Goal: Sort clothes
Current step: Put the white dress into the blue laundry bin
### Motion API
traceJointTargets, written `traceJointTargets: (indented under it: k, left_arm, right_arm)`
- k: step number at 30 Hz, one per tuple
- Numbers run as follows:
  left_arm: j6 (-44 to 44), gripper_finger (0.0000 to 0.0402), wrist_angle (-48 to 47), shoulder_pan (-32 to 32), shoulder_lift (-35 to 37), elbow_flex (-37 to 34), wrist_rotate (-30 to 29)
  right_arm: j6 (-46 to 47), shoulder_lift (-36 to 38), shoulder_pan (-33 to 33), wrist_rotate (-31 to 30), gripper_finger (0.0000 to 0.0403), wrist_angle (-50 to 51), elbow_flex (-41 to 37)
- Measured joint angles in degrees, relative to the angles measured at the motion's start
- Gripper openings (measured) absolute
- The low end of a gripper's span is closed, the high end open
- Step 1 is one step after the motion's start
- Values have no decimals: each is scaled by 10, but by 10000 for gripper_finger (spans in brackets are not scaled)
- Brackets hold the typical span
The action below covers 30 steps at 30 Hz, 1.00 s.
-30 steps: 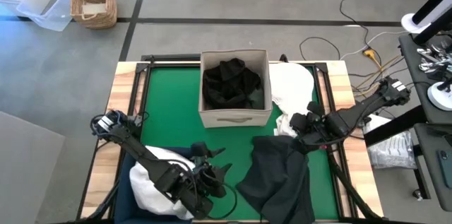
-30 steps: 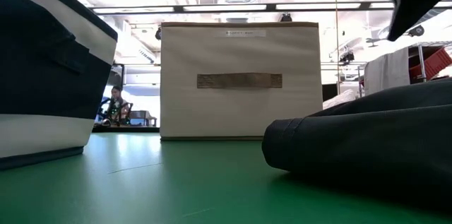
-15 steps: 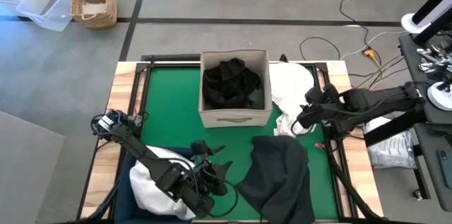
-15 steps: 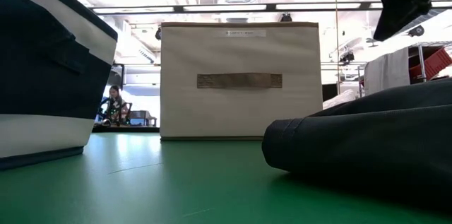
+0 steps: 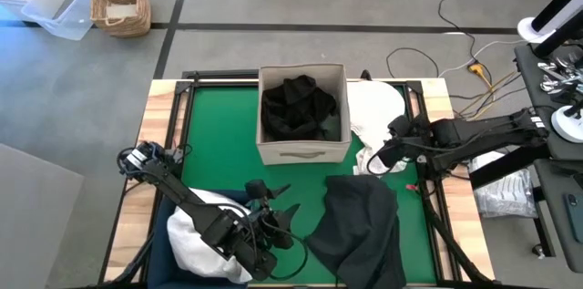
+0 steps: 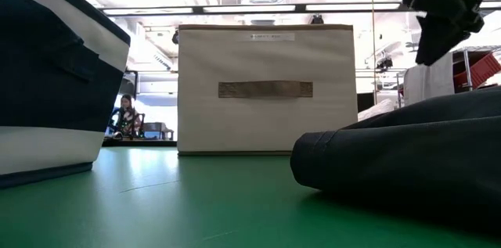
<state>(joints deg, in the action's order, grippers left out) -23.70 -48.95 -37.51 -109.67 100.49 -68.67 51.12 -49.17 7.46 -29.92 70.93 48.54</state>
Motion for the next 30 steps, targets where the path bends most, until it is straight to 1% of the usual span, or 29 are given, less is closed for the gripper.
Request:
traceJointTargets:
  k: [7,12,16,25,30]
  left_arm:
    - [5,252,0,2,1,0,-13]
    - [7,252,-6,2,1,0,-13]
    - [7,252,-6,2,1,0,-13]
    - [7,252,-8,2,1,0,-13]
    - [7,252,-16,0,1,0,-13]
  right_arm:
    - [34,-35,0,2,216,-2,-18]
    - [49,-62,0,-2,215,-31,-43]
    - [63,-88,-8,-19,215,-34,-48]
    - [-12,-109,-35,-17,217,-75,-49]
    - [-27,-107,-40,-13,215,-74,-49]
